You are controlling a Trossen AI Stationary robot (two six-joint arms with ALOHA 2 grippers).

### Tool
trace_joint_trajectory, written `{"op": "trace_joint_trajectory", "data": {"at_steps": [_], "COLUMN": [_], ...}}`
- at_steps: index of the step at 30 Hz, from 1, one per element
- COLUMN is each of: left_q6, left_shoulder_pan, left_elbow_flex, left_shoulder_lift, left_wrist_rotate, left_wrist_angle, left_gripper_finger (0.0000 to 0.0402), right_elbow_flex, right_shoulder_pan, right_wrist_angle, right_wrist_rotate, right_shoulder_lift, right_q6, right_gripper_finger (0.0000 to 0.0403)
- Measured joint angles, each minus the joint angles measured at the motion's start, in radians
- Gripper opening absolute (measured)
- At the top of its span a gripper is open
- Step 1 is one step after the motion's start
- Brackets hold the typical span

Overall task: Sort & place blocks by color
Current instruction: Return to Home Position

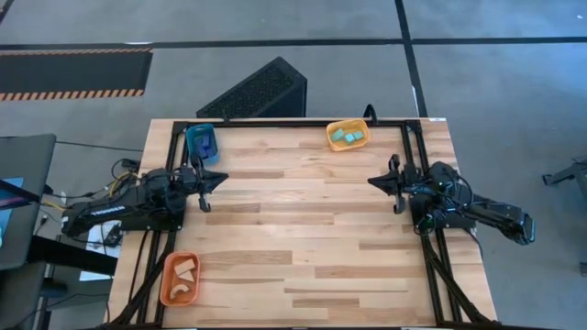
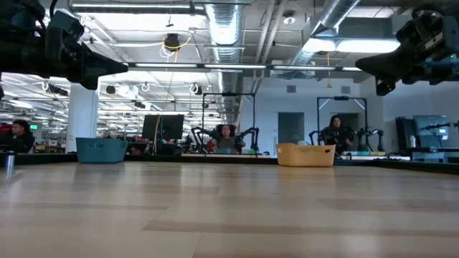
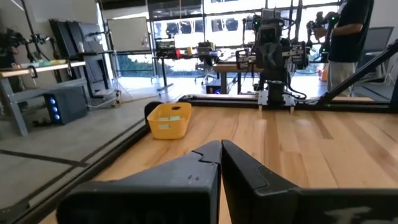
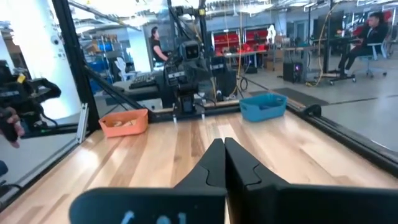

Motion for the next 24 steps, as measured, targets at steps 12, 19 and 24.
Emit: {"op": "trace_joint_trajectory", "data": {"at_steps": [12,19,24], "left_q6": [0.008,0.019,0.007], "left_shoulder_pan": [-0.001,-0.035,-0.035], "left_elbow_flex": [-0.001,-0.003,-0.003], "left_shoulder_lift": [0.006,0.052,0.051], "left_wrist_rotate": [0.02,0.018,0.017], "left_wrist_angle": [-0.003,-0.006,-0.003], "left_gripper_finger": [0.0,0.0,0.0], "right_elbow_flex": [0.0,0.0,-0.001], "right_shoulder_pan": [0.046,0.133,0.149], "right_wrist_angle": [-0.038,-0.04,-0.028], "right_wrist_rotate": [-0.048,-0.051,-0.021], "right_shoulder_lift": [0.007,0.003,0.003], "right_q6": [0.001,0.016,-0.016], "right_gripper_finger": [0.0007,0.0003,0.0011]}}
